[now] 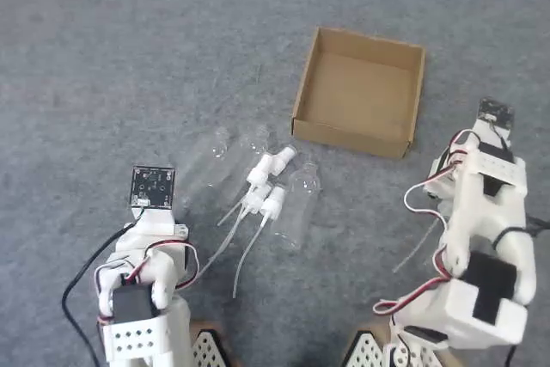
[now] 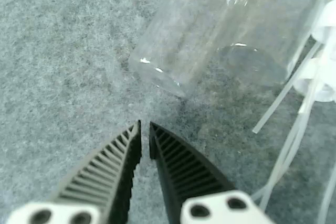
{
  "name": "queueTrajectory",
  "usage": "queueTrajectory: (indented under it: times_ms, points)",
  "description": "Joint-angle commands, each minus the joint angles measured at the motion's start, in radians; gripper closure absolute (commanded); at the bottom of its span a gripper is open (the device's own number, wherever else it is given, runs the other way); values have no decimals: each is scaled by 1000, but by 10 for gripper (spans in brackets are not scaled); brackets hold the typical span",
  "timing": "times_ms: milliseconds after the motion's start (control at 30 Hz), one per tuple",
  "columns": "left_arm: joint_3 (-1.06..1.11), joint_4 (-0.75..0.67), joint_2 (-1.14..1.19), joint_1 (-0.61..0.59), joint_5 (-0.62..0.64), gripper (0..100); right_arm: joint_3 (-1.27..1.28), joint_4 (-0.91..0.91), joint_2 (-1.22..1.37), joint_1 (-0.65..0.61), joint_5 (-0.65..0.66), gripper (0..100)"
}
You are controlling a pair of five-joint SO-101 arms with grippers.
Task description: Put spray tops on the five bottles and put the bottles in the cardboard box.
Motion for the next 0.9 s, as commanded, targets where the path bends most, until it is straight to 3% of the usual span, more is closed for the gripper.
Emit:
queueTrajectory:
  times_ms: [0, 200, 467, 700, 867]
  points:
    - [-10, 3, -20, -5, -14, 982, -64, -27, 1, -4, -14, 837]
    - [-10, 3, -20, -5, -14, 982, -66, -25, 4, -41, -14, 967]
    - [-10, 3, -20, -5, -14, 982, -252, 171, 2, -91, -64, 967]
    - [-10, 3, -20, -5, -14, 982, -466, 386, 2, -300, -157, 966]
    - [-10, 3, -20, -5, -14, 983, -551, 438, 2, -503, -215, 966]
